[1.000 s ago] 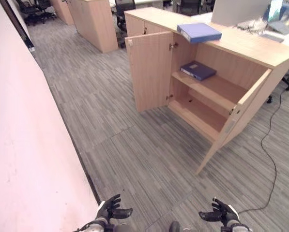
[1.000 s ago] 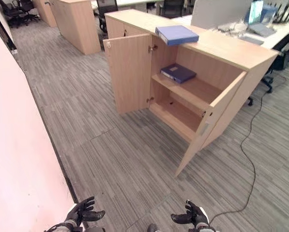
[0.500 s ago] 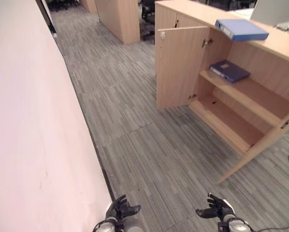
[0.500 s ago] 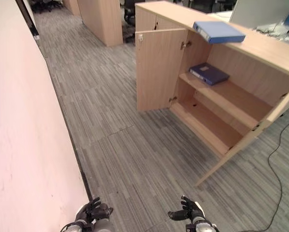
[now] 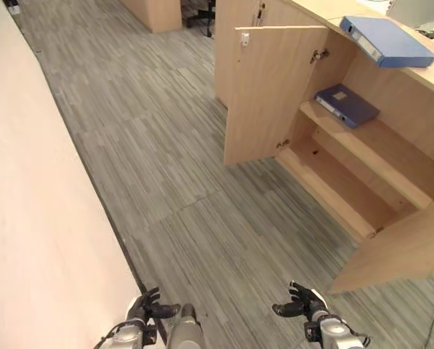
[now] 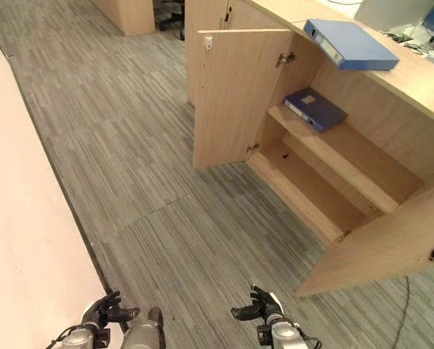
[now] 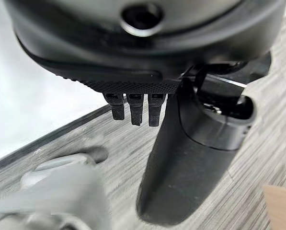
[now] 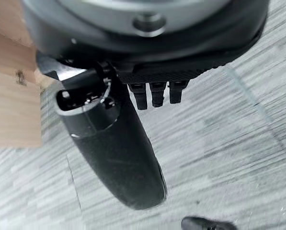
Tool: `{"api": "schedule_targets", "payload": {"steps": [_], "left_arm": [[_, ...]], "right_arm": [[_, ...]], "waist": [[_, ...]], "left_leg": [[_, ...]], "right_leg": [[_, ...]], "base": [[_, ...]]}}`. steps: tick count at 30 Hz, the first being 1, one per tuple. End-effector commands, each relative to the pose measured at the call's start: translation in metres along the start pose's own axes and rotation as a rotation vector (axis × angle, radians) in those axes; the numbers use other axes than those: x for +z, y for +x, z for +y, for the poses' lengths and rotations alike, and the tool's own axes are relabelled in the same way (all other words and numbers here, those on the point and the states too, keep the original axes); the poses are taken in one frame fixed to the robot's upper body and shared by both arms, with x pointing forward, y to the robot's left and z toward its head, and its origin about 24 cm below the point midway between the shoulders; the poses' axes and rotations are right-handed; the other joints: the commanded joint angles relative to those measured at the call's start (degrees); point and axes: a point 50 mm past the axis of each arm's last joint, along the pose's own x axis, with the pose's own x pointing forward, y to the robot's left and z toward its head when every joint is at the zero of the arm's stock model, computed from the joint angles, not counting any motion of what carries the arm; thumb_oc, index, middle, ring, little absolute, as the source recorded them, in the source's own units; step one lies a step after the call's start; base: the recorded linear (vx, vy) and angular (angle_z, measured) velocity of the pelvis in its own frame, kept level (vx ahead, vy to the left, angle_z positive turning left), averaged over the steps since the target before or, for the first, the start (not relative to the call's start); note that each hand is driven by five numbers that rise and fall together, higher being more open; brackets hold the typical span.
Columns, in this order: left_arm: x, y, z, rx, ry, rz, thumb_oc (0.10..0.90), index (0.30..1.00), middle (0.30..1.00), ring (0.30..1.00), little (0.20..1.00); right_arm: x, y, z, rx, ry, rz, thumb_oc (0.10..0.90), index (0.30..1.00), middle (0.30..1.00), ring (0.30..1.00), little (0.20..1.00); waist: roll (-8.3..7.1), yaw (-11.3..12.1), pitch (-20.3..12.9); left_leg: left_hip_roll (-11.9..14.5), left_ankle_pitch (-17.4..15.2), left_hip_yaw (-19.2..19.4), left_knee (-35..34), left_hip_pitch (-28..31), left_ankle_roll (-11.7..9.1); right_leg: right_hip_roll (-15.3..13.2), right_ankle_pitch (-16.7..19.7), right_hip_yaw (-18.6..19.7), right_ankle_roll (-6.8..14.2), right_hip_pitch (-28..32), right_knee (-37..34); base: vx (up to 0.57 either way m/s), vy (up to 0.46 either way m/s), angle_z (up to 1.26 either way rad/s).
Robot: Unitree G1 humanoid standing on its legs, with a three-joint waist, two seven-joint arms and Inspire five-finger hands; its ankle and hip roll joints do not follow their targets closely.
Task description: Put the empty folder in the office cabinet
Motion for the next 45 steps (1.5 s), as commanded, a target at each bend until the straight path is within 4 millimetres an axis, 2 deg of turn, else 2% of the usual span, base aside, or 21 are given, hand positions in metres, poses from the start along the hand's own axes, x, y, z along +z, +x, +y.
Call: {"api": "schedule_targets", "payload": {"steps": [1,4,5,7,9,12,14,15,16,20,23,25,28,32,33,35,37,39,43,44,45], "left_arm": [[-0.001,-0.006,-0.001,-0.013,0.043,-0.058,0.800,0.900,0.900,0.900,0.900],[0.005,-0.004,-0.001,-0.015,0.053,-0.079,0.800,0.900,0.900,0.900,0.900],[0.007,-0.005,0.001,-0.014,0.054,-0.087,0.800,0.900,0.900,0.900,0.900],[0.007,-0.005,0.001,-0.012,0.051,-0.088,0.800,0.900,0.900,0.900,0.900],[0.007,-0.005,0.001,-0.015,0.051,-0.087,0.800,0.900,0.900,0.900,0.900],[0.005,-0.005,0.000,-0.021,0.059,-0.086,0.800,0.900,0.900,0.900,0.900],[0.007,-0.005,0.000,-0.025,0.079,-0.099,0.800,0.900,0.900,0.900,0.900],[0.006,-0.006,0.000,-0.026,0.079,-0.098,0.800,0.900,0.900,0.900,0.900],[0.009,-0.005,0.001,-0.024,0.085,-0.106,0.800,0.900,0.900,0.900,0.900],[0.014,-0.004,0.002,-0.022,0.096,-0.121,0.800,0.900,0.900,0.900,0.900],[0.013,-0.004,0.000,-0.034,0.116,-0.115,0.800,0.900,0.900,0.900,0.900],[0.010,-0.004,-0.006,-0.047,0.110,-0.105,0.800,0.900,0.900,0.900,0.900],[0.003,-0.004,-0.015,-0.064,0.098,-0.075,0.800,0.900,0.900,0.900,0.900],[0.002,-0.003,-0.024,-0.094,0.107,-0.067,0.800,0.900,0.900,0.900,0.900],[0.002,-0.003,-0.024,-0.094,0.107,-0.067,0.800,0.900,0.900,0.900,0.900],[0.014,-0.002,-0.032,-0.136,0.132,-0.106,0.800,0.900,0.900,0.900,0.900],[0.020,-0.002,-0.033,-0.141,0.139,-0.125,0.800,0.900,0.900,0.900,0.900],[0.028,0.000,-0.036,-0.142,0.154,-0.145,0.800,0.900,0.900,0.900,0.900],[0.027,-0.001,-0.041,-0.158,0.155,-0.151,0.800,0.900,0.900,0.900,0.900],[0.026,-0.002,-0.040,-0.163,0.162,-0.148,0.800,0.900,0.900,0.900,0.900],[0.022,-0.002,-0.039,-0.163,0.171,-0.137,0.800,0.900,0.900,0.900,0.900]], "right_arm": [[0.035,0.000,-0.038,-0.094,-0.036,-0.143,0.800,0.900,0.900,0.900,0.900],[0.034,-0.001,-0.041,-0.105,-0.031,-0.142,0.800,0.900,0.900,0.900,0.900],[0.034,-0.001,-0.042,-0.110,-0.043,-0.139,0.800,0.900,0.900,0.900,0.900],[0.035,-0.001,-0.043,-0.112,-0.047,-0.141,0.800,0.900,0.900,0.900,0.900],[0.033,-0.002,-0.051,-0.139,-0.041,-0.130,0.800,0.900,0.900,0.900,0.900],[0.030,-0.004,-0.057,-0.157,-0.024,-0.121,0.800,0.900,0.900,0.900,0.900],[0.025,-0.007,-0.065,-0.184,0.003,-0.107,0.800,0.900,0.900,0.900,0.900],[0.024,-0.007,-0.065,-0.185,0.003,-0.106,0.800,0.900,0.900,0.900,0.900],[0.019,-0.009,-0.070,-0.201,0.021,-0.087,0.800,0.900,0.900,0.900,0.900],[0.004,-0.013,-0.076,-0.223,0.036,-0.035,0.800,0.900,0.900,0.900,0.900],[-0.008,-0.016,-0.080,-0.234,0.038,0.009,0.800,0.900,0.900,0.900,0.900],[-0.016,-0.020,-0.085,-0.247,0.047,0.032,0.800,0.900,0.900,0.900,0.900],[-0.025,-0.022,-0.087,-0.255,0.056,0.062,0.800,0.900,0.900,0.900,0.900],[-0.033,-0.025,-0.088,-0.257,0.056,0.089,0.800,0.900,0.900,0.900,0.900],[-0.033,-0.025,-0.088,-0.256,0.057,0.089,0.800,0.900,0.900,0.900,0.900],[-0.034,-0.027,-0.093,-0.259,0.045,0.092,0.800,0.900,0.900,0.900,0.900],[-0.033,-0.027,-0.094,-0.262,0.042,0.088,0.800,0.900,0.900,0.900,0.900],[-0.031,-0.027,-0.097,-0.271,0.039,0.094,0.800,0.900,0.900,0.900,0.900],[-0.028,-0.024,-0.092,-0.252,0.045,0.087,0.800,0.900,0.900,0.900,0.900],[-0.028,-0.023,-0.089,-0.241,0.041,0.083,0.800,0.900,0.900,0.900,0.900],[-0.025,-0.021,-0.084,-0.220,0.032,0.066,0.800,0.900,0.900,0.900,0.900]], "waist": [[4.44,-1.17,1.04],[5.27,-3.36,2.48],[5.79,-3.32,2.85],[5.88,-3.35,3.16],[5.90,-4.83,4.87],[5.76,-6.39,5.97],[5.59,-8.97,6.66],[5.95,-8.77,6.79],[6.35,-10.09,7.17],[6.46,-11.75,7.23],[6.49,-12.06,6.50],[6.40,-13.37,5.94],[7.22,-15.70,4.47],[8.45,-16.86,3.04],[8.27,-17.08,2.91],[7.47,-17.27,2.75],[6.72,-17.27,2.89],[4.22,-15.97,3.72],[3.42,-13.85,3.71],[3.57,-13.16,3.66],[4.20,-11.70,3.98]], "left_leg": [[-1.91,5.54,-4.02,-8.22,-3.38,-0.44],[-4.35,3.90,-3.98,-10.92,1.77,-0.23],[-4.14,2.30,-3.66,-11.38,4.18,-0.96],[-4.03,1.46,-3.50,-11.13,5.14,-1.22],[-4.96,-2.04,-4.00,-9.07,8.90,-1.78],[-5.55,-4.67,-4.91,-7.67,11.59,-2.48],[-6.08,-7.40,-6.47,-6.52,14.43,-3.60],[-5.71,-8.01,-6.33,-6.13,14.65,-3.65],[-5.19,-9.86,-7.15,-4.75,16.24,-4.38],[-5.47,-12.63,-7.71,-3.55,19.19,-5.34],[-5.34,-16.78,-8.25,-1.90,22.30,-6.51],[-4.83,-16.86,-8.27,-0.68,23.69,-7.40],[-2.32,-13.21,-9.36,-0.65,25.92,-9.26],[1.99,2.08,-11.32,5.59,25.19,-11.96],[1.80,2.42,-11.57,5.31,25.04,-11.95],[3.54,9.91,-11.78,15.73,21.74,-11.53],[3.98,10.85,-11.19,20.01,20.12,-11.15],[2.71,7.12,-10.21,28.80,13.64,-9.16],[4.03,5.14,-8.16,25.98,7.20,-8.25],[4.98,5.28,-7.39,22.67,5.96,-8.21],[6.80,5.85,-7.06,14.35,2.91,-8.29]], "right_leg": [[12.04,-6.57,-1.83,0.04,2.62,8.84],[11.35,-11.10,-7.32,-0.58,-2.41,7.61],[8.87,-17.16,-13.92,-3.23,-3.48,0.97],[8.70,-18.38,-15.71,-4.19,-4.36,-1.43],[8.30,-15.49,-16.94,-4.95,-9.74,-8.47],[7.75,-12.39,-16.42,-4.35,-11.11,-15.40],[5.48,-8.22,-13.31,-2.58,-14.11,-21.99],[5.84,-8.37,-13.23,-2.45,-13.83,-21.96],[3.75,-6.50,-12.81,-1.76,-15.72,-25.14],[0.25,-4.45,-15.10,-1.21,-17.29,-27.36],[-0.93,-3.35,-15.17,-0.44,-15.78,-26.75],[-1.79,-0.91,-15.76,-0.67,-15.57,-25.24],[-0.23,-1.21,-14.42,-1.69,-16.14,-22.20],[6.51,-6.00,-14.12,-6.19,-14.57,-20.11],[6.28,-5.91,-14.31,-6.24,-14.57,-20.26],[10.59,-10.68,-13.05,-10.20,-10.81,-21.17],[11.39,-11.98,-12.42,-11.43,-9.57,-21.50],[12.51,-14.92,-9.72,-13.00,-5.70,-22.16],[13.77,-17.34,-7.55,-12.57,-1.46,-22.73],[14.32,-18.03,-6.86,-12.24,-0.05,-22.88],[15.16,-19.51,-5.59,-11.25,2.76,-23.00]], "base": [[0.18,0.140,0.15],[0.31,0.163,0.02],[0.29,0.035,-0.12],[0.29,0.005,0.20],[0.41,-0.045,0.11],[0.30,-0.101,-0.25],[0.37,-0.138,-0.17],[0.40,-0.149,0.10],[0.27,-0.094,0.12],[0.43,-0.172,0.06],[0.41,-0.124,0.02],[0.39,-0.147,0.00],[0.46,-0.197,0.23],[0.33,-0.229,0.20],[0.35,-0.320,0.03],[0.36,-0.352,-0.05],[0.31,-0.301,-0.18],[0.48,-0.334,-0.25],[0.35,-0.036,-0.38],[0.44,0.112,-0.41],[0.62,0.178,-0.34]]}}
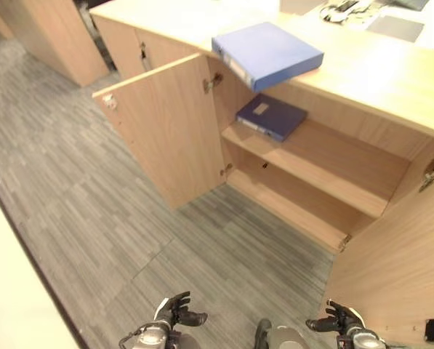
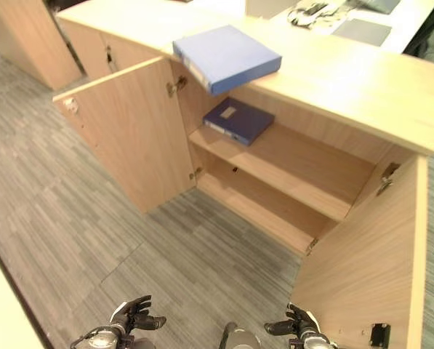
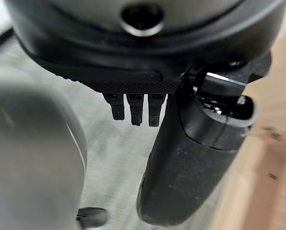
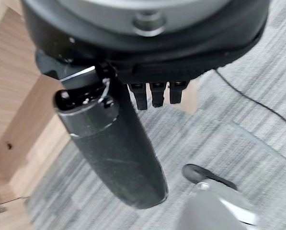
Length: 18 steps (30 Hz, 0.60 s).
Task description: Put the empty folder in the office cabinet
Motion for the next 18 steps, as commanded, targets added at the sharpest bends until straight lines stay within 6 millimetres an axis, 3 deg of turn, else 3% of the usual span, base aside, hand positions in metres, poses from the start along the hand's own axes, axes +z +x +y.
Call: {"api": "schedule_targets", "payload": {"steps": [1,2,4,7,11,13,14,18], "left_arm": [[0.018,-0.002,0.020,0.046,0.067,-0.096,0.800,0.900,0.900,0.900,0.900],[0.016,-0.002,0.021,0.050,0.064,-0.086,0.800,0.900,0.900,0.900,0.900],[0.012,-0.003,0.022,0.061,0.049,-0.075,0.800,0.900,0.900,0.900,0.900],[0.005,-0.003,0.022,0.077,0.018,-0.051,0.800,0.900,0.900,0.900,0.900],[-0.008,-0.005,0.025,0.095,-0.003,0.001,0.800,0.900,0.900,0.900,0.900],[-0.019,-0.008,0.028,0.109,-0.022,0.036,0.800,0.900,0.900,0.900,0.900],[-0.022,-0.009,0.028,0.107,-0.015,0.048,0.800,0.900,0.900,0.900,0.900],[-0.022,-0.009,0.037,0.127,0.022,0.055,0.800,0.900,0.900,0.900,0.900]], "right_arm": [[0.018,0.000,-0.014,-0.027,0.000,-0.089,0.800,0.900,0.900,0.900,0.900],[0.021,0.000,-0.011,-0.017,-0.008,-0.103,0.800,0.900,0.900,0.900,0.900],[0.024,0.000,-0.006,-0.003,-0.023,-0.121,0.800,0.900,0.900,0.900,0.900],[0.027,0.000,0.000,0.013,-0.050,-0.137,0.800,0.900,0.900,0.900,0.900],[0.031,0.002,0.007,0.034,-0.080,-0.141,0.800,0.900,0.900,0.900,0.900],[0.030,0.002,0.011,0.055,-0.111,-0.133,0.800,0.900,0.900,0.900,0.900],[0.030,0.003,0.014,0.068,-0.122,-0.132,0.800,0.900,0.900,0.900,0.900],[0.035,0.004,0.028,0.104,-0.127,-0.142,0.800,0.900,0.900,0.900,0.900]], "waist": [[1.19,2.73,0.97],[1.64,3.47,1.01],[3.05,5.29,0.91],[2.82,7.95,1.67],[2.70,10.18,0.87],[2.47,11.97,-0.54],[2.68,12.74,-1.48],[0.53,12.86,-2.91]], "left_leg": [[0.84,-1.68,2.23,-15.46,0.80,2.26],[1.18,-0.95,1.43,-21.38,0.10,2.03],[1.64,3.49,-2.55,-30.36,-1.79,0.77],[2.17,5.40,-7.53,-39.09,-5.33,-0.60],[2.31,5.50,-10.83,-40.32,-9.24,-1.66],[1.42,4.93,-15.85,-40.18,-8.99,-2.45],[0.79,6.28,-17.80,-38.39,-8.90,-2.62],[-0.90,5.87,-16.02,-34.52,-9.97,-1.35]], "right_leg": [[-1.46,1.90,9.75,9.14,3.62,-7.18],[-1.15,0.96,10.64,9.91,4.96,-7.28],[0.13,-0.59,12.62,11.03,7.53,-7.49],[-0.04,-4.75,16.22,11.74,12.41,-7.07],[-0.24,-7.08,20.48,12.24,15.95,-8.61],[-1.06,-8.32,23.86,13.08,17.66,-9.77],[-2.24,-8.51,25.76,14.04,18.59,-10.04],[-5.05,-6.77,27.85,16.18,16.63,-7.28]], "base": [[0.62,0.227,-0.48],[0.50,0.218,-0.59],[0.53,0.204,-0.81],[0.57,0.139,-0.80],[0.42,0.142,-0.70],[0.60,0.334,-0.85],[0.49,0.342,-1.09],[0.33,0.328,-0.68]]}}
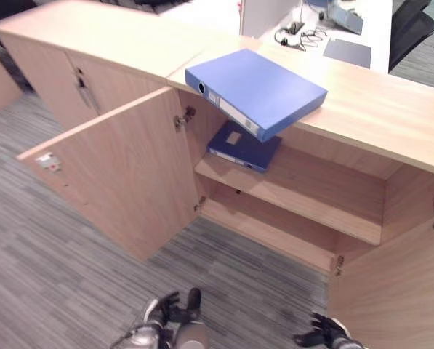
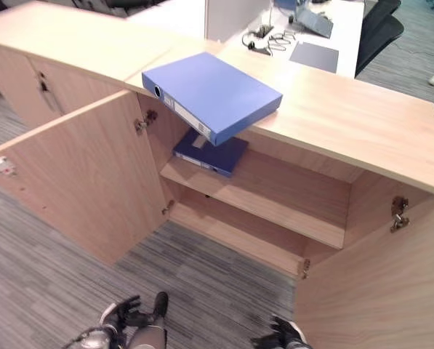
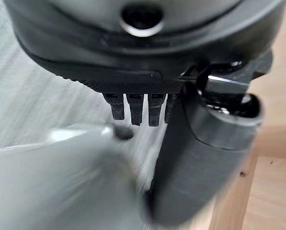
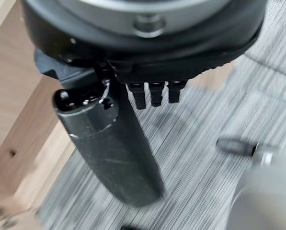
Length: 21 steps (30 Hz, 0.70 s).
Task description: Put the empty folder in the office cabinet
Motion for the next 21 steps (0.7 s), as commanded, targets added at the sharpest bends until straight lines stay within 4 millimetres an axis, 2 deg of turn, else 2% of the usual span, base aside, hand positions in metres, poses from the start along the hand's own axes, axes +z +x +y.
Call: {"api": "schedule_targets", "payload": {"steps": [1,3,4,5,6,7,8,9,10,11,12,13,14,15,16,17,18,21], "left_arm": [[-0.020,-0.009,0.010,0.023,0.069,0.020,0.800,0.900,0.900,0.900,0.900],[-0.013,-0.007,0.016,0.037,0.064,0.001,0.800,0.900,0.900,0.900,0.900],[-0.009,-0.007,0.019,0.042,0.058,-0.013,0.800,0.900,0.900,0.900,0.900],[-0.009,-0.007,0.019,0.042,0.058,-0.013,0.800,0.900,0.900,0.900,0.900],[-0.005,-0.007,0.021,0.045,0.056,-0.023,0.800,0.900,0.900,0.900,0.900],[-0.005,-0.007,0.024,0.049,0.071,-0.018,0.800,0.900,0.900,0.900,0.900],[-0.009,-0.008,0.027,0.057,0.081,-0.008,0.800,0.900,0.900,0.900,0.900],[-0.009,-0.008,0.027,0.056,0.081,-0.008,0.800,0.900,0.900,0.900,0.900],[-0.010,-0.008,0.026,0.056,0.077,-0.002,0.800,0.900,0.900,0.900,0.900],[-0.009,-0.008,0.027,0.062,0.063,-0.005,0.800,0.900,0.900,0.900,0.900],[-0.009,-0.008,0.027,0.062,0.063,-0.005,0.800,0.900,0.900,0.900,0.900],[-0.010,-0.008,0.027,0.068,0.053,-0.003,0.800,0.900,0.900,0.900,0.900],[-0.011,-0.008,0.027,0.068,0.047,0.004,0.800,0.900,0.900,0.900,0.900],[-0.011,-0.008,0.027,0.068,0.047,0.004,0.800,0.900,0.900,0.900,0.900],[-0.013,-0.007,0.023,0.060,0.042,0.011,0.800,0.900,0.900,0.900,0.900],[-0.013,-0.007,0.023,0.060,0.042,0.011,0.800,0.900,0.900,0.900,0.900],[-0.014,-0.007,0.018,0.046,0.055,0.015,0.800,0.900,0.900,0.900,0.900],[-0.011,-0.005,0.014,0.031,0.097,0.007,0.800,0.900,0.900,0.900,0.900]], "right_arm": [[0.045,0.003,-0.023,-0.048,-0.085,-0.156,0.800,0.900,0.900,0.900,0.900],[0.050,0.004,-0.018,-0.036,-0.090,-0.164,0.800,0.900,0.900,0.900,0.900],[0.052,0.005,-0.016,-0.031,-0.097,-0.173,0.800,0.900,0.900,0.900,0.900],[0.052,0.005,-0.017,-0.031,-0.097,-0.173,0.800,0.900,0.900,0.900,0.900],[0.056,0.005,-0.016,-0.032,-0.104,-0.180,0.800,0.900,0.900,0.900,0.900],[0.061,0.006,-0.014,-0.026,-0.113,-0.193,0.800,0.900,0.900,0.900,0.900],[0.063,0.006,-0.011,-0.018,-0.132,-0.199,0.800,0.900,0.900,0.900,0.900],[0.063,0.006,-0.011,-0.018,-0.132,-0.200,0.800,0.900,0.900,0.900,0.900],[0.067,0.006,-0.012,-0.019,-0.149,-0.211,0.800,0.900,0.900,0.900,0.900],[0.068,0.006,-0.013,-0.023,-0.154,-0.214,0.800,0.900,0.900,0.900,0.900],[0.068,0.006,-0.013,-0.023,-0.154,-0.214,0.800,0.900,0.900,0.900,0.900],[0.066,0.005,-0.016,-0.037,-0.149,-0.209,0.800,0.900,0.900,0.900,0.900],[0.065,0.005,-0.018,-0.047,-0.142,-0.205,0.800,0.900,0.900,0.900,0.900],[0.065,0.005,-0.018,-0.047,-0.142,-0.205,0.800,0.900,0.900,0.900,0.900],[0.063,0.005,-0.022,-0.068,-0.125,-0.193,0.800,0.900,0.900,0.900,0.900],[0.063,0.005,-0.022,-0.069,-0.125,-0.194,0.800,0.900,0.900,0.900,0.900],[0.062,0.005,-0.027,-0.088,-0.099,-0.189,0.800,0.900,0.900,0.900,0.900],[0.061,0.003,-0.034,-0.114,-0.054,-0.192,0.800,0.900,0.900,0.900,0.900]], "waist": [[2.66,1.18,-2.22],[2.38,1.53,-2.37],[2.22,1.50,-2.28],[2.36,1.61,-2.39],[2.89,1.73,-2.14],[3.55,1.60,-1.92],[3.22,1.89,-1.39],[3.34,1.98,-1.45],[3.57,1.50,-0.47],[4.03,1.26,-0.06],[4.07,1.27,-0.08],[4.32,0.82,0.59],[4.53,0.51,1.09],[4.56,0.46,1.24],[4.71,-0.48,2.03],[4.81,-0.48,2.20],[4.91,-2.08,2.86],[5.69,-5.56,4.06]], "left_leg": [[7.22,2.65,-4.39,-1.58,-5.01,-5.12],[6.80,1.08,-2.03,-1.54,-4.14,-3.18],[5.99,-0.13,-0.37,-1.85,-2.66,-1.79],[6.17,-0.07,-0.34,-1.84,-2.78,-1.78],[5.71,-1.24,1.38,-2.26,-0.89,-0.64],[4.47,-2.83,3.92,-2.65,1.27,0.97],[3.43,-3.78,5.90,-3.06,2.91,1.74],[3.58,-3.72,5.95,-3.07,2.86,1.76],[1.64,-4.31,6.48,-4.18,5.16,2.87],[1.10,-4.59,6.66,-4.92,6.15,3.06],[1.15,-4.59,6.66,-4.91,6.12,3.05],[0.13,-5.59,6.95,-5.69,8.05,3.14],[-0.07,-6.37,7.11,-5.93,9.12,2.91],[-0.04,-6.46,7.06,-5.99,9.38,2.83],[-0.86,-7.61,7.07,-6.13,10.96,2.46],[-0.79,-7.74,7.06,-6.17,11.23,2.42],[-1.59,-8.88,6.54,-6.23,12.62,1.98],[-1.49,-11.34,4.97,-5.20,14.51,1.18]], "right_leg": [[2.13,-6.57,2.42,4.99,-1.70,8.16],[1.55,-2.04,0.38,6.18,-5.88,14.56],[0.71,0.69,-2.10,7.03,-7.90,19.25],[0.87,0.90,-1.99,7.03,-8.02,19.10],[-0.78,4.04,-6.26,6.78,-9.78,23.54],[-3.45,7.15,-13.89,6.35,-11.16,27.73],[-4.12,8.09,-17.00,6.38,-11.47,29.00],[-3.95,8.32,-16.93,6.35,-11.51,28.79],[-1.48,7.75,-16.05,6.11,-14.85,30.64],[0.84,5.76,-15.80,5.67,-16.68,29.35],[0.89,5.80,-15.80,5.66,-16.70,29.30],[2.97,1.95,-17.57,4.73,-18.59,24.26],[3.08,0.87,-19.19,3.82,-19.71,21.28],[3.11,0.67,-19.27,3.77,-19.45,21.29],[2.40,2.08,-19.98,3.07,-21.82,15.82],[2.49,2.04,-20.02,3.08,-21.49,15.68],[1.65,4.41,-18.74,3.41,-23.30,9.85],[-1.08,8.65,-13.99,4.98,-26.96,4.51]], "base": [[0.27,0.347,-0.37],[0.22,0.310,-0.47],[0.15,0.227,-0.58],[0.14,0.274,-0.57],[0.14,0.377,-0.30],[0.18,0.546,-0.43],[0.11,0.405,-0.45],[0.08,0.342,-0.69],[0.09,0.239,-0.75],[0.09,0.236,-0.71],[0.15,0.148,-0.52],[0.17,0.107,-0.31],[0.18,0.101,-0.23],[0.17,0.029,-0.18],[0.12,-0.001,-0.17],[0.24,-0.024,-0.14],[0.22,-0.048,0.00],[0.26,-0.101,0.30]]}}
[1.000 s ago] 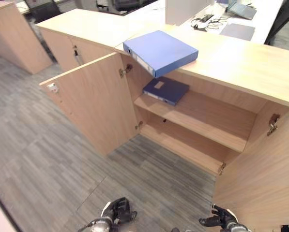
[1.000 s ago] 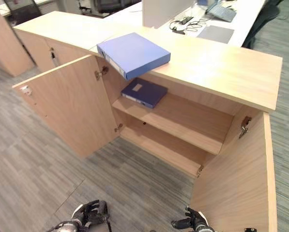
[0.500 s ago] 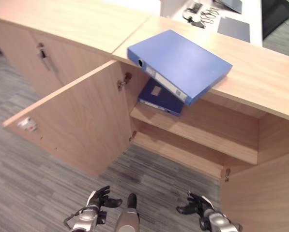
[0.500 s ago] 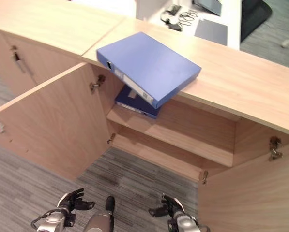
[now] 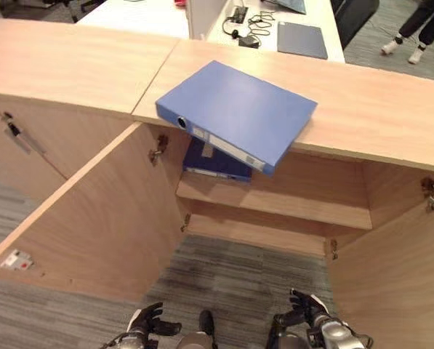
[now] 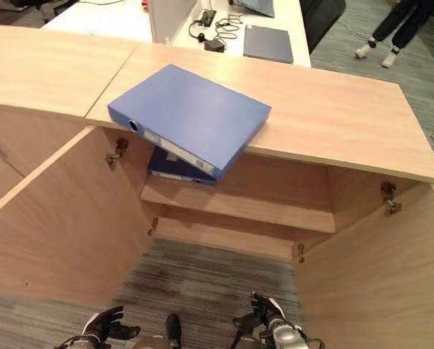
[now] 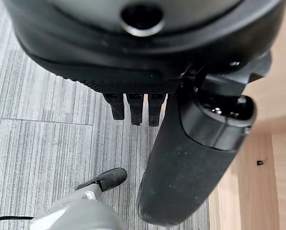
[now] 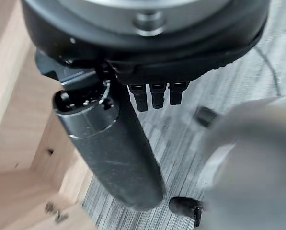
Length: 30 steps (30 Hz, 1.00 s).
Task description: Put the empty folder in the office cabinet
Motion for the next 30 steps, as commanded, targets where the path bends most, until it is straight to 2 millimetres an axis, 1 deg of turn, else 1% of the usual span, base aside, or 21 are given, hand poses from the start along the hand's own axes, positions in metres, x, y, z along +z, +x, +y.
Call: {"api": "schedule_targets", "payload": {"steps": [1,2,3,6,8,11,14,15,16,18,19,20,21,22,23,24,25,26,27,28,30], "left_arm": [[0.030,0.004,0.006,0.005,0.045,-0.115,0.800,0.900,0.900,0.900,0.900],[0.030,0.004,0.006,0.005,0.046,-0.115,0.800,0.900,0.900,0.900,0.900],[0.028,0.003,0.005,0.001,0.063,-0.114,0.800,0.900,0.900,0.900,0.900],[0.025,0.002,0.005,-0.005,0.063,-0.113,0.800,0.900,0.900,0.900,0.900],[0.022,0.002,0.005,-0.002,0.066,-0.101,0.800,0.900,0.900,0.900,0.900],[0.019,0.002,0.004,-0.002,0.044,-0.094,0.800,0.900,0.900,0.900,0.900],[0.012,0.001,0.005,0.012,-0.004,-0.073,0.800,0.900,0.900,0.900,0.900],[0.012,0.001,0.005,0.012,-0.004,-0.073,0.800,0.900,0.900,0.900,0.900],[0.006,0.000,0.002,0.015,-0.033,-0.056,0.800,0.900,0.900,0.900,0.900],[0.002,-0.001,-0.002,0.011,-0.055,-0.040,0.800,0.900,0.900,0.900,0.900],[0.003,0.000,-0.006,0.000,-0.056,-0.043,0.800,0.900,0.900,0.900,0.900],[0.004,0.000,-0.008,-0.010,-0.049,-0.046,0.800,0.900,0.900,0.900,0.900],[0.004,0.000,-0.009,-0.010,-0.049,-0.046,0.800,0.900,0.900,0.900,0.900],[0.004,0.000,-0.012,-0.022,-0.039,-0.043,0.800,0.900,0.900,0.900,0.900],[0.005,0.000,-0.013,-0.026,-0.038,-0.043,0.800,0.900,0.900,0.900,0.900],[0.005,0.000,-0.013,-0.027,-0.038,-0.043,0.800,0.900,0.900,0.900,0.900],[0.008,0.001,-0.014,-0.031,-0.046,-0.052,0.800,0.900,0.900,0.900,0.900],[0.008,0.001,-0.014,-0.031,-0.046,-0.052,0.800,0.900,0.900,0.900,0.900],[0.009,0.001,-0.015,-0.032,-0.050,-0.055,0.800,0.900,0.900,0.900,0.900],[0.011,0.002,-0.017,-0.033,-0.049,-0.055,0.800,0.900,0.900,0.900,0.900],[0.013,0.002,-0.018,-0.034,-0.055,-0.056,0.800,0.900,0.900,0.900,0.900]], "right_arm": [[0.027,-0.001,-0.036,-0.112,0.024,-0.104,0.800,0.900,0.900,0.900,0.900],[0.027,-0.001,-0.037,-0.113,0.024,-0.104,0.800,0.900,0.900,0.900,0.900],[0.022,-0.002,-0.041,-0.130,0.039,-0.090,0.800,0.900,0.900,0.900,0.900],[0.014,-0.005,-0.049,-0.153,0.062,-0.070,0.800,0.900,0.900,0.900,0.900],[0.007,-0.007,-0.052,-0.162,0.069,-0.049,0.800,0.900,0.900,0.900,0.900],[0.002,-0.008,-0.055,-0.171,0.072,-0.033,0.800,0.900,0.900,0.900,0.900],[-0.009,-0.011,-0.058,-0.180,0.058,0.002,0.800,0.900,0.900,0.900,0.900],[-0.009,-0.011,-0.058,-0.180,0.057,0.002,0.800,0.900,0.900,0.900,0.900],[-0.011,-0.011,-0.059,-0.181,0.047,0.013,0.800,0.900,0.900,0.900,0.900],[-0.011,-0.011,-0.061,-0.190,0.047,0.014,0.800,0.900,0.900,0.900,0.900],[-0.012,-0.012,-0.065,-0.203,0.048,0.020,0.800,0.900,0.900,0.900,0.900],[-0.012,-0.012,-0.067,-0.207,0.049,0.023,0.800,0.900,0.900,0.900,0.900],[-0.012,-0.012,-0.067,-0.208,0.049,0.023,0.800,0.900,0.900,0.900,0.900],[-0.013,-0.013,-0.071,-0.217,0.044,0.027,0.800,0.900,0.900,0.900,0.900],[-0.014,-0.014,-0.074,-0.223,0.043,0.030,0.800,0.900,0.900,0.900,0.900],[-0.014,-0.014,-0.074,-0.223,0.043,0.030,0.800,0.900,0.900,0.900,0.900],[-0.014,-0.015,-0.077,-0.231,0.038,0.036,0.800,0.900,0.900,0.900,0.900],[-0.014,-0.015,-0.077,-0.231,0.038,0.036,0.800,0.900,0.900,0.900,0.900],[-0.014,-0.015,-0.079,-0.236,0.039,0.036,0.800,0.900,0.900,0.900,0.900],[-0.012,-0.015,-0.082,-0.245,0.033,0.037,0.800,0.900,0.900,0.900,0.900],[-0.010,-0.015,-0.084,-0.249,0.032,0.035,0.800,0.900,0.900,0.900,0.900]], "waist": [[2.16,-1.49,3.06],[2.26,-1.49,3.14],[2.29,-2.49,3.36],[2.37,-3.29,3.42],[1.98,-3.29,2.24],[2.43,-3.34,1.53],[2.63,-3.02,0.20],[2.65,-3.04,0.22],[2.77,-2.74,-0.55],[3.16,-2.61,-0.98],[3.75,-2.63,-1.11],[3.91,-2.60,-1.12],[4.01,-2.71,-1.11],[4.21,-2.74,-1.25],[4.12,-2.78,-1.19],[4.20,-2.90,-1.16],[3.67,-2.54,-0.73],[3.75,-2.77,-0.65],[3.38,-2.54,-0.24],[2.79,-2.14,0.56],[2.86,-1.96,0.84]], "left_leg": [[2.77,-6.04,-9.23,6.06,0.10,-6.99],[2.85,-6.30,-9.25,6.34,0.11,-6.99],[2.86,-8.21,-9.71,8.90,0.63,-7.25],[2.47,-9.72,-9.86,11.57,1.03,-7.57],[1.58,-10.31,-9.92,11.02,1.68,-7.74],[1.76,-10.10,-10.50,10.17,2.75,-8.56],[3.82,-9.63,-10.85,8.88,4.14,-10.09],[3.84,-9.62,-10.87,8.86,4.17,-10.09],[5.87,-8.78,-10.52,7.82,5.04,-11.12],[8.19,-7.65,-10.03,7.43,5.37,-12.48],[10.54,-4.91,-10.06,8.57,4.72,-14.06],[11.23,-3.53,-9.96,9.38,4.30,-14.52],[11.36,-3.52,-10.12,9.41,4.24,-14.61],[12.44,-0.36,-10.20,11.78,3.44,-15.68],[12.94,1.70,-10.96,14.28,2.71,-16.27],[13.06,1.65,-11.15,14.44,2.59,-16.36],[12.80,4.01,-12.86,19.77,0.89,-16.30],[12.87,3.85,-13.19,20.14,0.65,-16.34],[12.22,4.64,-14.47,22.90,-0.43,-16.22],[11.05,4.50,-15.53,25.42,-2.95,-15.51],[10.66,3.33,-15.52,24.56,-3.98,-15.17]], "right_leg": [[-1.58,2.23,3.84,-0.92,-2.34,1.30],[-1.52,2.22,3.79,-0.89,-2.15,1.23],[-3.87,3.53,4.42,-0.75,-2.34,0.66],[-5.99,4.51,4.97,-0.46,-1.99,2.39],[-6.24,4.96,5.08,0.16,-0.18,1.68],[-6.44,5.69,4.99,0.60,0.26,2.07],[-5.03,6.44,1.85,0.63,2.68,-1.37],[-5.01,6.44,1.81,0.63,2.73,-1.40],[-3.65,5.95,0.57,0.36,3.54,-2.45],[-1.98,4.62,-0.96,-0.38,4.27,-2.50],[-0.29,3.00,-2.42,-1.34,5.24,-2.56],[0.32,2.19,-3.08,-1.89,5.81,-2.67],[0.43,2.16,-3.25,-1.96,5.90,-2.71],[1.71,0.84,-4.34,-3.02,7.47,-3.35],[2.55,0.12,-4.62,-3.91,8.39,-3.67],[2.67,0.09,-4.78,-3.98,8.48,-3.72],[3.26,-1.09,-4.78,-5.44,10.04,-4.19],[3.34,-1.12,-5.04,-5.48,10.20,-4.25],[3.52,-1.72,-5.02,-6.01,11.26,-4.64],[3.28,-2.64,-4.89,-6.31,12.71,-5.05],[3.31,-3.01,-4.99,-6.04,13.27,-5.20]], "base": [[0.17,-0.093,0.46],[0.22,-0.143,0.27],[0.19,-0.140,0.18],[0.21,-0.137,0.43],[0.16,-0.079,0.23],[0.19,-0.114,-0.21],[0.16,-0.221,-0.01],[0.20,-0.276,0.23],[0.20,-0.281,0.31],[0.23,-0.353,0.05],[0.19,-0.309,-0.16],[0.14,-0.240,-0.11],[0.12,-0.182,-0.01],[0.14,-0.206,-0.01],[0.14,-0.206,0.06],[0.16,-0.220,0.12],[0.10,-0.142,0.17],[0.15,-0.199,0.18],[0.14,-0.145,0.13],[0.17,-0.152,0.18],[0.13,-0.040,0.18]]}}
